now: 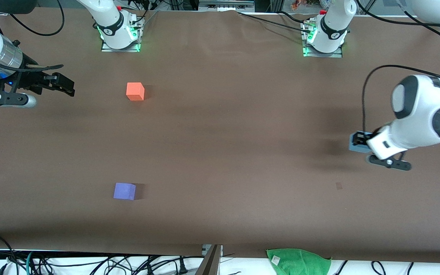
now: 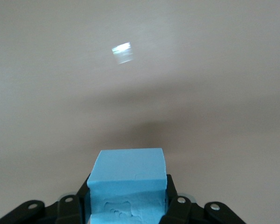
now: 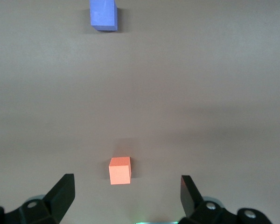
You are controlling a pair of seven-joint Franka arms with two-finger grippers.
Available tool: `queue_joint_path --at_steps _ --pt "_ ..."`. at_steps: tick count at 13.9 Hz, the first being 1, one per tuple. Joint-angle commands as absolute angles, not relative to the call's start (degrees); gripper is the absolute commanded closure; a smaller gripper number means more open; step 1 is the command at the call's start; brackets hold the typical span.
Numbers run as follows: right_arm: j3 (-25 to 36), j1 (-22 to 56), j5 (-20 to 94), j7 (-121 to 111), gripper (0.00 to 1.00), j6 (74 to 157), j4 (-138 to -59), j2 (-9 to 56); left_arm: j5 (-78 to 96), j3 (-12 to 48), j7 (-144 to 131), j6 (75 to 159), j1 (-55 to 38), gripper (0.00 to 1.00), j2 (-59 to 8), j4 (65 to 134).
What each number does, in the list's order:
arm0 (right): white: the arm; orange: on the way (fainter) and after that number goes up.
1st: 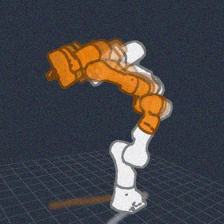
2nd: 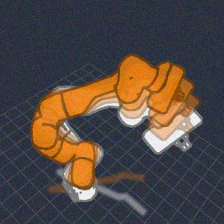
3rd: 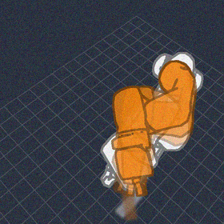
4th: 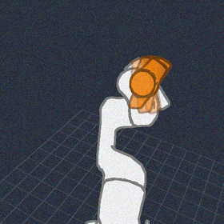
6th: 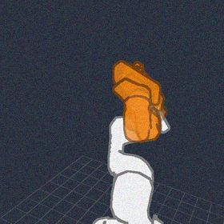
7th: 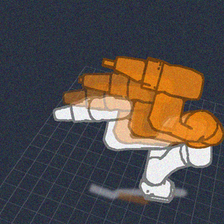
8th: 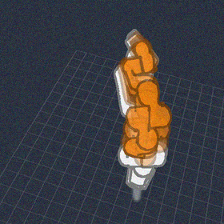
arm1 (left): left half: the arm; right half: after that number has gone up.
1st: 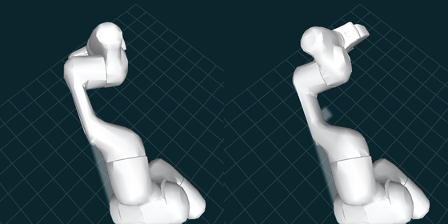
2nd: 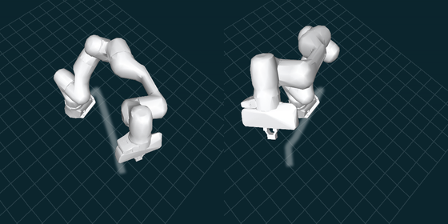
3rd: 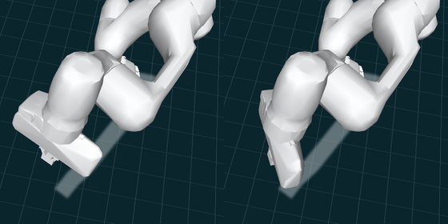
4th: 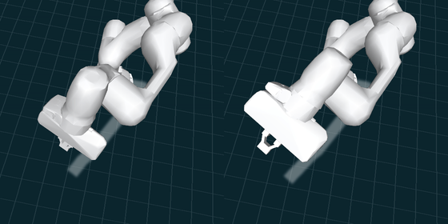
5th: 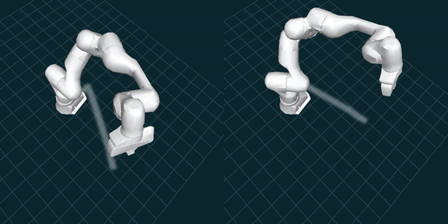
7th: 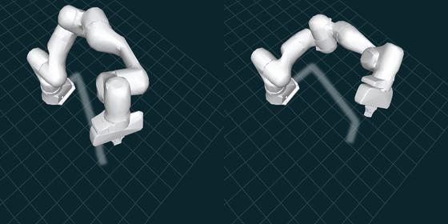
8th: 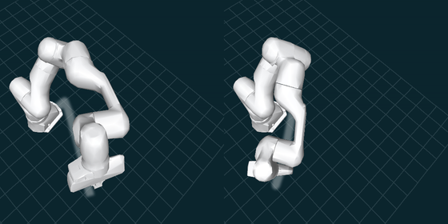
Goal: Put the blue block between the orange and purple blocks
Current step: 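Lift the blue cube with the left gripper and carry it mid-table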
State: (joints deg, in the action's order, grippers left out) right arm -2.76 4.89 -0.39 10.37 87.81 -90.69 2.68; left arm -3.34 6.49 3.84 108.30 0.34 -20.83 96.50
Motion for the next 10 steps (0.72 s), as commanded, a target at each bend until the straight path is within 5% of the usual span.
queue_joint_path --at_steps 1,7,10 --pt "-3.08 4.39 0.53 10.37 0.0 86.84 -89.56 2.99 -3.43 6.68 -9.52 106.43 -9.62 0.74 -22.94 91.77" --pt "-3.08 4.39 0.53 10.37 0.0 86.84 -89.56 2.99 -1.93 6.68 -33.64 108.97 -27.67 0.73 -38.21 77.36" --pt "-3.08 4.39 0.53 10.37 0.0 86.84 -89.56 2.99 0.96 6.68 -38.31 116.87 -30.4 0.73 -42.79 76.99"
